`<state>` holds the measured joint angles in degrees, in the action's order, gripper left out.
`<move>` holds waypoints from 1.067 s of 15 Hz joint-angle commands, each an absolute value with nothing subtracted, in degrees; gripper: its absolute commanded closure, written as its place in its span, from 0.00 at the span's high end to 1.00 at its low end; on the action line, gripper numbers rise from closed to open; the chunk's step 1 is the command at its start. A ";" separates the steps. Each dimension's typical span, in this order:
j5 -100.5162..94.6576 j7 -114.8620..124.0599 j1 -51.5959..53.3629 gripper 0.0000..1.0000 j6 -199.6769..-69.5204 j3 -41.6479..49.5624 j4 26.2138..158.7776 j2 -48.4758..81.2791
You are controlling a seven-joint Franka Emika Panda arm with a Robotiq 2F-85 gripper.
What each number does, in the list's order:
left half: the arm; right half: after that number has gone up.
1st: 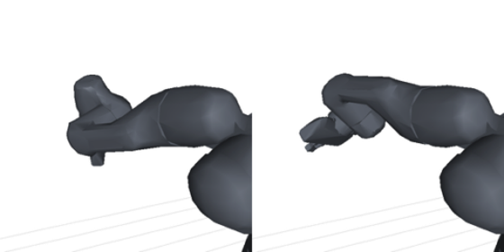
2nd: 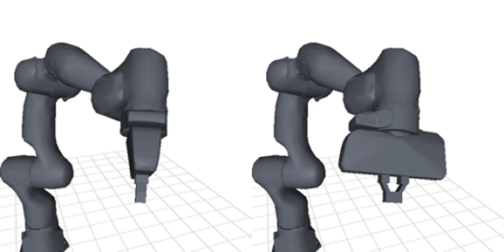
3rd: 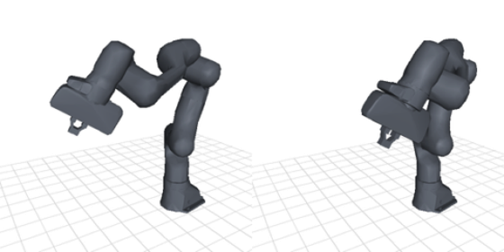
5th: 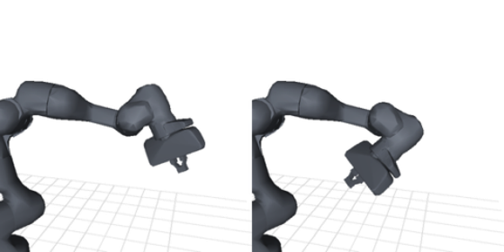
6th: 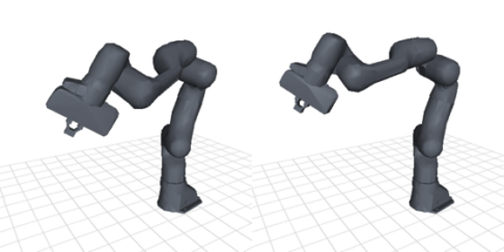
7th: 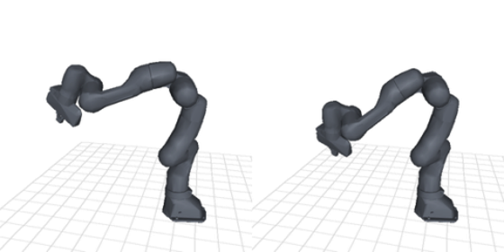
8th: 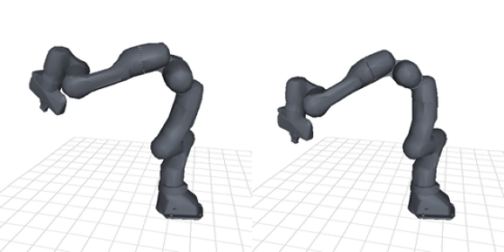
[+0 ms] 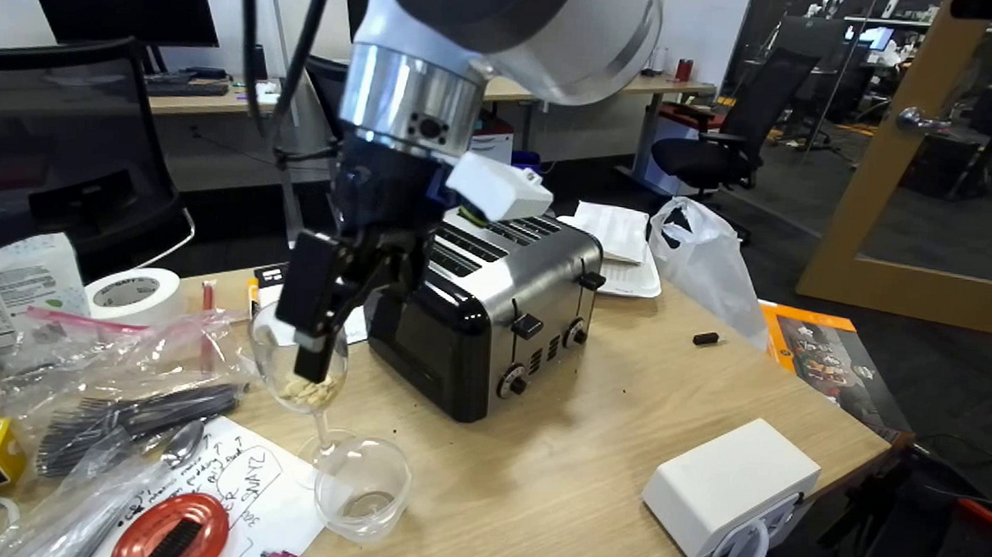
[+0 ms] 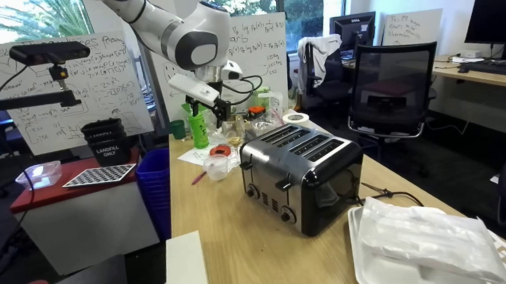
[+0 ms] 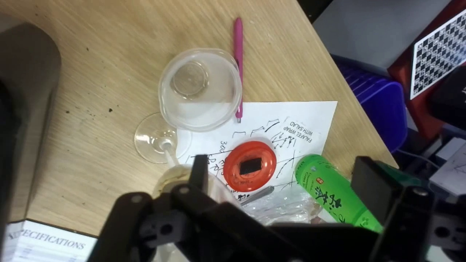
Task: Move the purple pen to the left
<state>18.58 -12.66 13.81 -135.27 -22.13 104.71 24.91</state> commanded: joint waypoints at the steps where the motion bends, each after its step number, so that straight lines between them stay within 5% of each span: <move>1: 27.57 -16.32 8.52 1.00 -138.55 -22.61 114.98 17.23; 7: 36.24 -18.19 5.29 1.00 -145.27 -17.04 131.39 2.96; 16: 18.96 -15.47 7.38 1.00 -149.04 -8.75 149.96 -17.99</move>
<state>23.59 -16.51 5.66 -148.55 -11.01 146.10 -13.50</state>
